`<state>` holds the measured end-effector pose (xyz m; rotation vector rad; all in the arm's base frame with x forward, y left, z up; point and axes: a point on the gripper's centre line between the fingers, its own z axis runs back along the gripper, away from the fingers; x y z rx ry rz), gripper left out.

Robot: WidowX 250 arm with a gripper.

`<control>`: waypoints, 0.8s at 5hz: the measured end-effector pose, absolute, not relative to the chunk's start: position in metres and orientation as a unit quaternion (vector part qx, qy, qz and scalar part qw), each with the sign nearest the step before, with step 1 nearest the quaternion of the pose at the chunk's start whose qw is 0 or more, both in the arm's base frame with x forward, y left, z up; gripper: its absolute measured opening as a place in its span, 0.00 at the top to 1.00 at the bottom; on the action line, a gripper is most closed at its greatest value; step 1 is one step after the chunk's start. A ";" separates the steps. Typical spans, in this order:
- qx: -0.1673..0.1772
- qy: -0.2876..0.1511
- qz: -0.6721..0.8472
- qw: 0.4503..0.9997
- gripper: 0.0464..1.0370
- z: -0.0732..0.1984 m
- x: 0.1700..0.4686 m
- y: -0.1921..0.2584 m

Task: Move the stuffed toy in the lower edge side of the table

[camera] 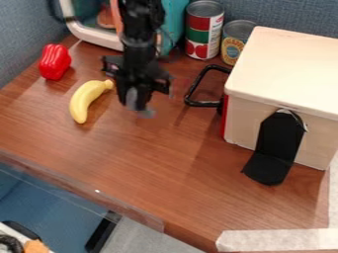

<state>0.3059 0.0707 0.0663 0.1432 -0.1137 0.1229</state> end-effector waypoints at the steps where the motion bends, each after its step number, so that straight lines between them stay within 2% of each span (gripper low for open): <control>1: 0.048 -0.071 0.017 0.996 0.70 0.084 0.271 0.045; 3: 0.077 -0.043 -0.131 0.987 0.70 0.057 0.214 -0.023; 4: 0.072 -0.021 -0.134 0.988 0.71 0.049 0.203 -0.027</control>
